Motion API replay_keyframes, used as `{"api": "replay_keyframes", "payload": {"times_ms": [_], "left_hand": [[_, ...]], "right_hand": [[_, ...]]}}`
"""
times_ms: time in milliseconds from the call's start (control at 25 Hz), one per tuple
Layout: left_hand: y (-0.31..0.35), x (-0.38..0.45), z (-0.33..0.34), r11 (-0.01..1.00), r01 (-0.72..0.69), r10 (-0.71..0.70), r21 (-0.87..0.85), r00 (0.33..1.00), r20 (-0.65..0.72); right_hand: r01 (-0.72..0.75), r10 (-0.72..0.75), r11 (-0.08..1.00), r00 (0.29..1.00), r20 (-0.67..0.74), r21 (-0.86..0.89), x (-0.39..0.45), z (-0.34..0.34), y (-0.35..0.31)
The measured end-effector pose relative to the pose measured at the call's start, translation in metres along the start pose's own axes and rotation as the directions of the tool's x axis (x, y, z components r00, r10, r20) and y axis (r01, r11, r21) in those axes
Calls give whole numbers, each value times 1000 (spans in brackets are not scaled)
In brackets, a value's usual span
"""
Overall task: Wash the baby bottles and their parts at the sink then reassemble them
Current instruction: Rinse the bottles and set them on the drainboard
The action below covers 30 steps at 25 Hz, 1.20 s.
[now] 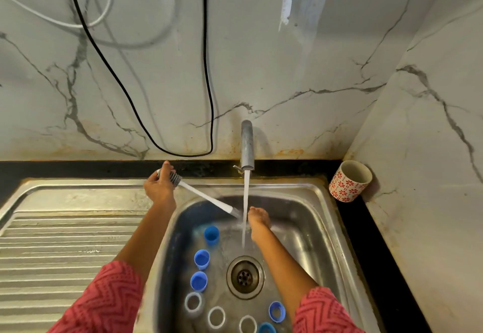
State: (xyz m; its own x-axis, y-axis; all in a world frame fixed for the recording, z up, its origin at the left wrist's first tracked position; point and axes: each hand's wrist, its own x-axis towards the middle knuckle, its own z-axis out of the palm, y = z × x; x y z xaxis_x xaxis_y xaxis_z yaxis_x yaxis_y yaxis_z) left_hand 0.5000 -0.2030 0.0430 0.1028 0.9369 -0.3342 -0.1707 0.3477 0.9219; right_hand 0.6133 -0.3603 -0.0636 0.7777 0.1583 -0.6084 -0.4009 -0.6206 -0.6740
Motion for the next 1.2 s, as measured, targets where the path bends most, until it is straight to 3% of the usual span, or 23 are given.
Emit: {"api": "replay_keyframes", "payload": {"times_ms": [120, 200, 320, 360, 440, 560, 680, 800, 920, 1080, 1200], "left_hand": [[12, 8, -17, 999, 9, -11, -37, 997, -75], [14, 15, -27, 999, 30, -33, -29, 991, -131], [-4, 17, -26, 990, 137, -135, 19, 987, -86], [-15, 13, -21, 983, 178, -176, 36, 983, -48], [-46, -2, -2, 948, 289, -298, 132, 953, 55], [-111, -32, 25, 829, 528, -557, 185, 810, 181], [-162, -71, 49, 671, 714, -735, 200, 605, 306], [-170, -88, 57, 595, 759, -794, 265, 506, 336], [-157, -78, 60, 612, 705, -791, 357, 546, 276], [-127, -82, 68, 707, 603, -706, 369, 629, 326], [-108, -92, 75, 755, 568, -653, 326, 696, 299]], "right_hand": [[43, -44, 999, 989, 145, 6, -10, 5, -2], [125, -119, 992, 981, 156, -29, -20, 5, -4], [326, -341, 827, 939, 52, -458, -24, -22, -19], [342, -353, 750, 931, 94, -566, -23, -39, -24], [350, -220, 686, 936, 276, -638, -21, -87, -33], [367, -59, 617, 904, 424, -696, -34, -158, -41], [375, -108, 477, 922, 371, -795, -47, -205, -46], [308, -80, 506, 947, 311, -806, -58, -227, -33], [237, -125, 599, 971, 203, -765, -68, -226, -10], [181, -305, 512, 952, 19, -840, -90, -210, 9], [155, -355, 539, 933, -57, -828, -109, -213, 15]]}}
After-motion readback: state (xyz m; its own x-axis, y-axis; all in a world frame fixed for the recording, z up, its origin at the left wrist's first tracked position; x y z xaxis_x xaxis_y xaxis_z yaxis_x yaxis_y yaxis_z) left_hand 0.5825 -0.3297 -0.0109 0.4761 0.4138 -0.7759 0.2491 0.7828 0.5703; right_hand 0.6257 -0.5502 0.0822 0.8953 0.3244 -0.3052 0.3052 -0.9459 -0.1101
